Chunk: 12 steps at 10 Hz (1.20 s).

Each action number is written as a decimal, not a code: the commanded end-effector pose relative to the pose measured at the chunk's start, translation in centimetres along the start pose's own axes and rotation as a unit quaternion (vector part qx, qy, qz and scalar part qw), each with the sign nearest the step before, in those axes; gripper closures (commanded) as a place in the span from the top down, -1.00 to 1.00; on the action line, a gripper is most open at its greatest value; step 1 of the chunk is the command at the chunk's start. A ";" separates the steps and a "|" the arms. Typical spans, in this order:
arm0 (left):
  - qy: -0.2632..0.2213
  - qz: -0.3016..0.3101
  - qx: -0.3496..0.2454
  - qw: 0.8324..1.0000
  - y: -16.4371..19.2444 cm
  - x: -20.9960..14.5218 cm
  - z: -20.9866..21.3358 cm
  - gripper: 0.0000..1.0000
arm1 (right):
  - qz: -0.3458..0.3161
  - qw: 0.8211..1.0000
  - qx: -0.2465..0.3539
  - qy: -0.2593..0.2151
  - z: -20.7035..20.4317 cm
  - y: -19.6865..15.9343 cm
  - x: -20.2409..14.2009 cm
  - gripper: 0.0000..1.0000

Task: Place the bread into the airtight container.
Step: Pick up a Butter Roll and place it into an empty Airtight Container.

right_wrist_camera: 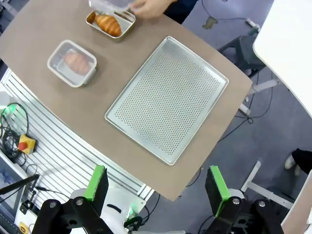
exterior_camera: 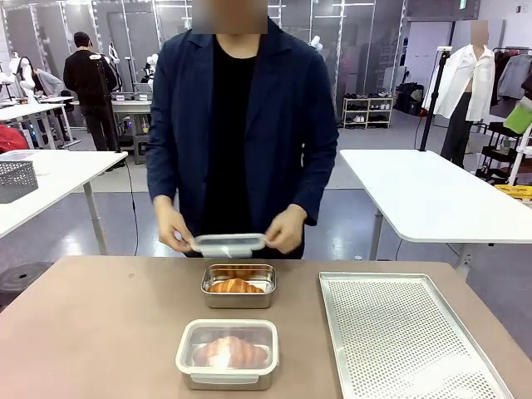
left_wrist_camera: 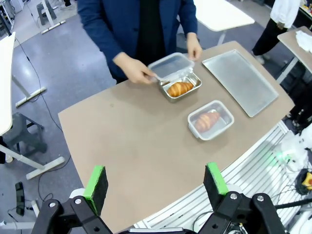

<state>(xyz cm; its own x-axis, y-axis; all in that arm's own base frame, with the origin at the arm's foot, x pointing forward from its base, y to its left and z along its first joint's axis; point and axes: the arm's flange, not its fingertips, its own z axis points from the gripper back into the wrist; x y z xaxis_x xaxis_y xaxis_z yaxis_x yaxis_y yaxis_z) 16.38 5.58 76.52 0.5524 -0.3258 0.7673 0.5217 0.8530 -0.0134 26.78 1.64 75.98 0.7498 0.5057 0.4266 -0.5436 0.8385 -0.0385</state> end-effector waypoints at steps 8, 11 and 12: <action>-0.001 -0.004 -0.003 1.000 -0.1 0.1 0.1 1.00 | -0.002 1.000 -0.003 0.001 0.0 -0.1 -0.2 1.00; -0.001 -0.004 -0.003 1.000 -0.1 0.1 0.1 1.00 | -0.002 1.000 -0.003 0.001 0.0 -0.1 -0.2 1.00; -0.001 -0.004 -0.003 1.000 -0.1 0.1 0.1 1.00 | -0.002 1.000 -0.003 0.001 0.0 -0.1 -0.2 1.00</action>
<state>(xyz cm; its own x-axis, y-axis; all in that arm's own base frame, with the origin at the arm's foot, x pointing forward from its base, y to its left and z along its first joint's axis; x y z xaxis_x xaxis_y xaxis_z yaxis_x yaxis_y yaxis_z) 16.38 5.58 76.52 0.5524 -0.3258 0.7673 0.5217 0.8530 -0.0134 26.78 1.66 75.98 0.7490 0.5075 0.4260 -0.5450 0.8375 -0.0396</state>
